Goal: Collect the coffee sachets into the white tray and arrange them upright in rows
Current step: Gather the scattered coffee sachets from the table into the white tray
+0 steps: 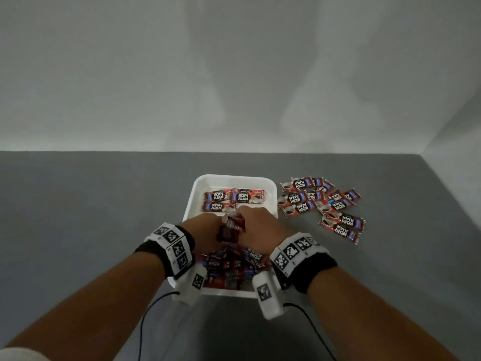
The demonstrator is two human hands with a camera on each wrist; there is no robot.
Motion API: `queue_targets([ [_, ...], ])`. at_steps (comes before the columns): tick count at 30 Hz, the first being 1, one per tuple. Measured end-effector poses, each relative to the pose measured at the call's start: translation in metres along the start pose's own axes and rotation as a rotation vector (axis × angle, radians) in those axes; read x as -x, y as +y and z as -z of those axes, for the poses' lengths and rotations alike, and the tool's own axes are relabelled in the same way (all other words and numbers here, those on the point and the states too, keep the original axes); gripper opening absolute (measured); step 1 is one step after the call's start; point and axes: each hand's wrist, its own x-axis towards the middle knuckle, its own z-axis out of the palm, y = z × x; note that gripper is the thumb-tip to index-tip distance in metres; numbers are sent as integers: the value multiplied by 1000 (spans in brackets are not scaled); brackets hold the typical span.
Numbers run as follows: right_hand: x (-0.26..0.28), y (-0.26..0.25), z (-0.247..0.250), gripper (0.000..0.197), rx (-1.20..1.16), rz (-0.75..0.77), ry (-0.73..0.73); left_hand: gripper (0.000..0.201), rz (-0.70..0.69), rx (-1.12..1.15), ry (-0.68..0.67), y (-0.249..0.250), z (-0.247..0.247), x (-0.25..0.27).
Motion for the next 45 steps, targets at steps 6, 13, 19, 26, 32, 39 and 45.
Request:
queue_targets([
  [6,4,-7,-23,27,68,29,-124,23,-52,185,-7,-24,-10,13],
  [13,22,13,-42,68,384,24,-174,47,-43,76,-27,-29,-19,15],
  [19,37,14,-51,53,374,52,5,57,-145,47,87,-27,-27,17],
  [26,31,18,-43,47,486,81,-57,43,-74,-5,97,-28,-31,13],
  [32,32,30,-24,34,181,101,111,32,-50,78,187,-22,-18,11],
  [39,37,116,43,21,159,-221,402,25,-179,210,350,53,20,-22],
  [45,56,184,43,27,287,-514,273,20,-178,47,225,149,20,-86],
])
